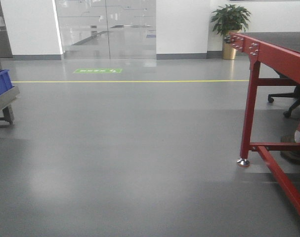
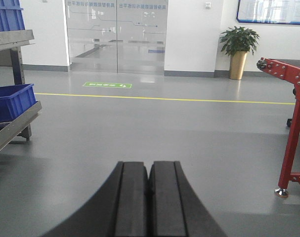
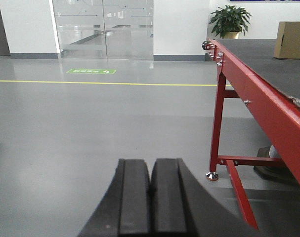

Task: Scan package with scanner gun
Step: 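Drive the base forward and turn toward the red-framed felt table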

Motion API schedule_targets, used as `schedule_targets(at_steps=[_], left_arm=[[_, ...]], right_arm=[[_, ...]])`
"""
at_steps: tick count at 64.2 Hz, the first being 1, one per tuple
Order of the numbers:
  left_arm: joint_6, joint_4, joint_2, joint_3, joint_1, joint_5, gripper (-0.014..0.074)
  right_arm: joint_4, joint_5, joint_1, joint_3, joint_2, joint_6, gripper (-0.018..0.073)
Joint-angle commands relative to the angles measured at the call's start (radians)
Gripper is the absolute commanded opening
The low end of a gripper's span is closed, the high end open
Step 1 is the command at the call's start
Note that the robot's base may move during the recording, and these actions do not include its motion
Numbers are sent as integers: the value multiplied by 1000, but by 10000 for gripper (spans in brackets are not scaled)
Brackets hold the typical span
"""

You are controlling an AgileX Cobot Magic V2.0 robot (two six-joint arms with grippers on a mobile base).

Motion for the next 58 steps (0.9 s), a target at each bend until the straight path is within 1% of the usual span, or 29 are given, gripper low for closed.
schedule_targets(at_steps=[1,58], left_arm=[[2,-2,-4,-3,2,-16,-111],[2,-2,-4,-3,2,-16,-111]], right_arm=[[-5,-22,0,-1,-3,-2,-153],[-5,-16,0,-1,-3,-2,-153]])
